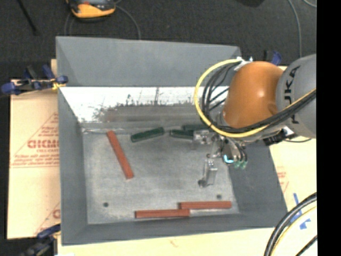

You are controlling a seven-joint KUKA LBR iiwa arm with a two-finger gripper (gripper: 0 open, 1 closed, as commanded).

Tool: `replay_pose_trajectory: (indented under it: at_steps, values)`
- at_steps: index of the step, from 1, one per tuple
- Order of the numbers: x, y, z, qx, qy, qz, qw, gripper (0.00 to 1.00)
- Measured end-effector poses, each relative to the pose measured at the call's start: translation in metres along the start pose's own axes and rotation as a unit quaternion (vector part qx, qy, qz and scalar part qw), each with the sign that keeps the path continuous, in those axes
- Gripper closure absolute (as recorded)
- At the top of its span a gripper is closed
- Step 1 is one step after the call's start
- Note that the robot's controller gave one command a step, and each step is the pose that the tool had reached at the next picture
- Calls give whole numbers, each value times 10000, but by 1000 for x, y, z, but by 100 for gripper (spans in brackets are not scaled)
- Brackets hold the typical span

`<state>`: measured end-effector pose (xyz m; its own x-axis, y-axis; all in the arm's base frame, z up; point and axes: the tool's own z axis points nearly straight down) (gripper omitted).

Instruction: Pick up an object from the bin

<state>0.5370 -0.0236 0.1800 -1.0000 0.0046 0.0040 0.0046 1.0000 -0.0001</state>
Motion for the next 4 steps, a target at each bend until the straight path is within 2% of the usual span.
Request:
replay_pose_trajectory:
  at_steps: [1,2,3,4]
  values:
    - [-2,0,-4,3,-40,-4,10000,0]
    - [24,-10,52,5,-64,3,10000,0]
    - [39,-13,82,0,3,-591,9983,0]
    - [59,-19,110,-1,-26,-727,9974,100]
